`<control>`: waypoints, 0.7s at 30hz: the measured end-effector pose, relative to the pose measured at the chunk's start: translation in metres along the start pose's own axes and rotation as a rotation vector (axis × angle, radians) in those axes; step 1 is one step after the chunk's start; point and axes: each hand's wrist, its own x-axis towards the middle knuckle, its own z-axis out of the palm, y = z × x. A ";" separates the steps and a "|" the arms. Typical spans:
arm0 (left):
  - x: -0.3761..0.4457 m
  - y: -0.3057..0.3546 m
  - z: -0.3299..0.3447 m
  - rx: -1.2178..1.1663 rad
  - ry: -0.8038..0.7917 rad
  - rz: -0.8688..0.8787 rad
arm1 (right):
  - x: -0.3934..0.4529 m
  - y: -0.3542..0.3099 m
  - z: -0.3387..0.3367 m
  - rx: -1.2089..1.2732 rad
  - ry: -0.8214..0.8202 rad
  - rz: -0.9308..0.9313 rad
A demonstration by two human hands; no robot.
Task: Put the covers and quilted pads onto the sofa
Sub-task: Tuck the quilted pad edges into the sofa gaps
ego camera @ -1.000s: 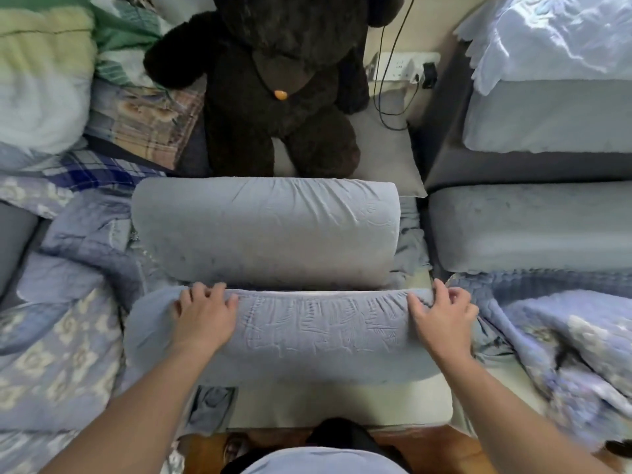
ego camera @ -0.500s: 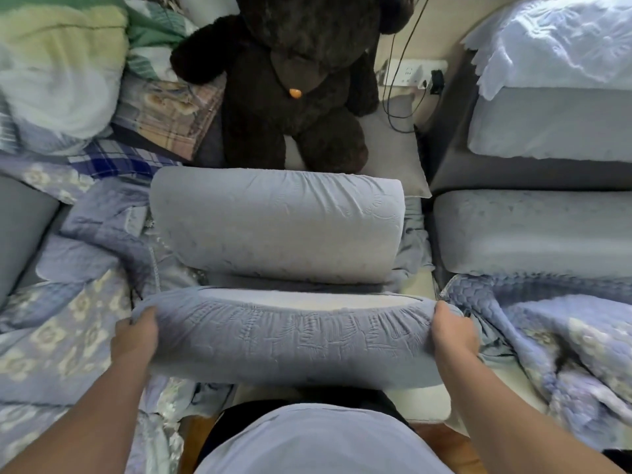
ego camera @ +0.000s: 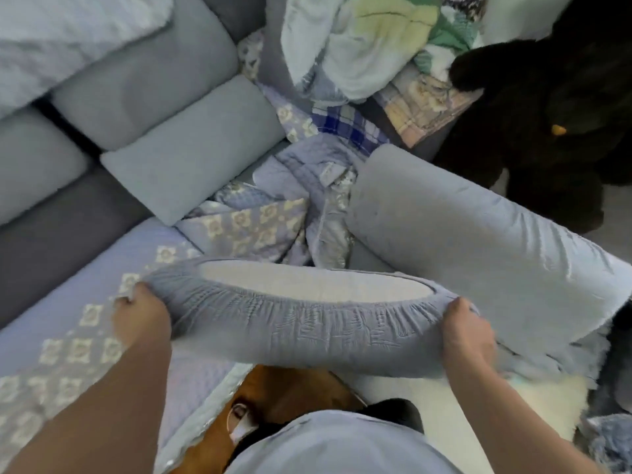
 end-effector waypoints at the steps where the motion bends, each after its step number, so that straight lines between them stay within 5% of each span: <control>1: 0.015 -0.022 -0.025 -0.034 0.061 -0.050 | -0.021 -0.011 0.022 -0.031 -0.028 -0.066; 8: 0.132 -0.207 -0.195 -0.052 0.306 -0.452 | -0.215 -0.040 0.195 -0.301 -0.285 -0.618; 21: 0.255 -0.399 -0.414 -0.063 0.481 -0.875 | -0.501 -0.016 0.463 -0.616 -0.529 -0.702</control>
